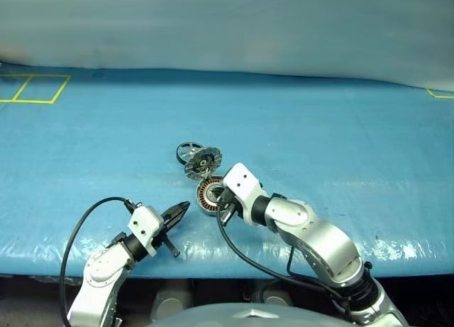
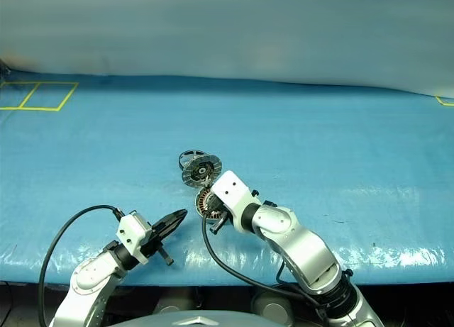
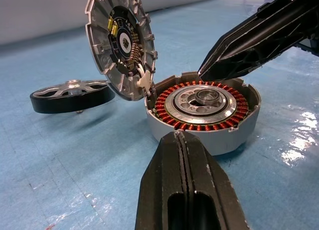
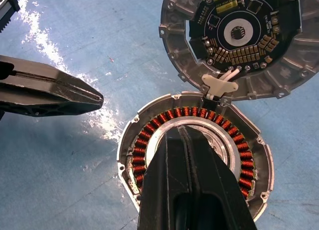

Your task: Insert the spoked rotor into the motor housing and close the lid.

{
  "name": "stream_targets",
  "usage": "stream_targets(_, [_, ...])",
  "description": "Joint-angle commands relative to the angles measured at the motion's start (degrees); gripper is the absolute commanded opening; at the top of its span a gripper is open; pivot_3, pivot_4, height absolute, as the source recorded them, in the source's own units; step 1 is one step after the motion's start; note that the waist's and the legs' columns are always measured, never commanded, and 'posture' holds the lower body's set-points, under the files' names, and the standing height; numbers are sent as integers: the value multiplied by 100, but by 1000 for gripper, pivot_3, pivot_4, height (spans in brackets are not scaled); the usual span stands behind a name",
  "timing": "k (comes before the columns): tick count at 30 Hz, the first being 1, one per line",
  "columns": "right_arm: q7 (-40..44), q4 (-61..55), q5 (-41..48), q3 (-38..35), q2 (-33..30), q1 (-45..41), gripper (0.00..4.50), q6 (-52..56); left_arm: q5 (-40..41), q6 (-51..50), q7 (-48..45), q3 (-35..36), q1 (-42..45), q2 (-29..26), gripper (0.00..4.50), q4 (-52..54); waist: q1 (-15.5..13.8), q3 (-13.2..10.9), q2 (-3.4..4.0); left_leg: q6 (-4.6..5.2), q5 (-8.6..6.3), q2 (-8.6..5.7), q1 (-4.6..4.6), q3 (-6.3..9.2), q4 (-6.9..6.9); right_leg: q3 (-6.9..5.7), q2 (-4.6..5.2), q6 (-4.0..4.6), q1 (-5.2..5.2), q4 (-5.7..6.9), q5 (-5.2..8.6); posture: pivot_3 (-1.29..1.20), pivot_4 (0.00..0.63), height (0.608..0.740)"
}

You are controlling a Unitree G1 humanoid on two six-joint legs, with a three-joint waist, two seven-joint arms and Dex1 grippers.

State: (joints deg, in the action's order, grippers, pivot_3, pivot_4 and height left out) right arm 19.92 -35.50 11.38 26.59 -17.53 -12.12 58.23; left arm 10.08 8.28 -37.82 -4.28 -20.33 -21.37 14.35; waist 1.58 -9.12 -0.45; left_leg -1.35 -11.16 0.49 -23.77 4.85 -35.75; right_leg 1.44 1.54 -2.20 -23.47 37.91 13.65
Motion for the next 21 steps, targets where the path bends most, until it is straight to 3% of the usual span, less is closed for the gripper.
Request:
stream_targets(1, [-58,12,-34,16,31,-38,14,4,-39,278,44,-54,18,56,0,-44,0,0,0,0,0,0,0,0,1,0,0,0,0,0,0,0,150,740])
stream_targets(21, [-86,265,-139,169,-82,-162,14,45,-13,317,46,-167,-35,51,0,-146,17,0,0,0,0,1,-1,0,5,-1,-1,0,-3,-2,0,0,150,740])
